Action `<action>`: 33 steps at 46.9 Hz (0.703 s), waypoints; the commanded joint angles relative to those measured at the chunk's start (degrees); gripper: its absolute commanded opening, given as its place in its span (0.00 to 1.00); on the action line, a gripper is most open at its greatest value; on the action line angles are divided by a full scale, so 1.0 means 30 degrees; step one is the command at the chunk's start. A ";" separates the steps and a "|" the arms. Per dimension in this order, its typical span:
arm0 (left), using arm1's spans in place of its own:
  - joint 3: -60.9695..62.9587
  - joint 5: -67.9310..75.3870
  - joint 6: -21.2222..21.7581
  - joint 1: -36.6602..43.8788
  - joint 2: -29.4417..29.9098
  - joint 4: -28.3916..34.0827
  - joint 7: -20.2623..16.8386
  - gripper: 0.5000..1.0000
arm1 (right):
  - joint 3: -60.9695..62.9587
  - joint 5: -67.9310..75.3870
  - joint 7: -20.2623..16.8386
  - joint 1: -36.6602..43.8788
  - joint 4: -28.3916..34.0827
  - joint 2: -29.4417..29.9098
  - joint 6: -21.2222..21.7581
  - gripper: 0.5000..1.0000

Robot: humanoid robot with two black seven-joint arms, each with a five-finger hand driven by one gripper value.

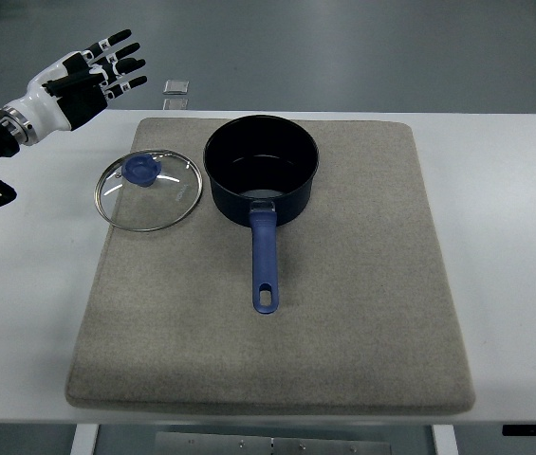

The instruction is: Open pot lid and place left with left hand

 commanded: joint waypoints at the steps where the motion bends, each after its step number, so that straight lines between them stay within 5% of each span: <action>1: 0.0003 -0.1062 -0.0280 0.0223 -0.0027 -0.0032 0.0049 0.98 | 0.0000 0.0000 0.0001 0.0006 0.0016 0.0000 0.0027 0.83; 12: 0.0003 -0.2439 -0.0309 0.0488 -0.0028 -0.0062 0.0341 0.98 | 0.0000 0.0087 -0.0029 -0.0024 0.0016 0.0000 0.0173 0.83; 33: -0.0934 -0.4755 -0.0280 0.0517 0.0002 -0.0003 0.3535 0.98 | -0.0029 0.0087 -0.0029 -0.0170 0.0104 0.0000 0.0203 0.83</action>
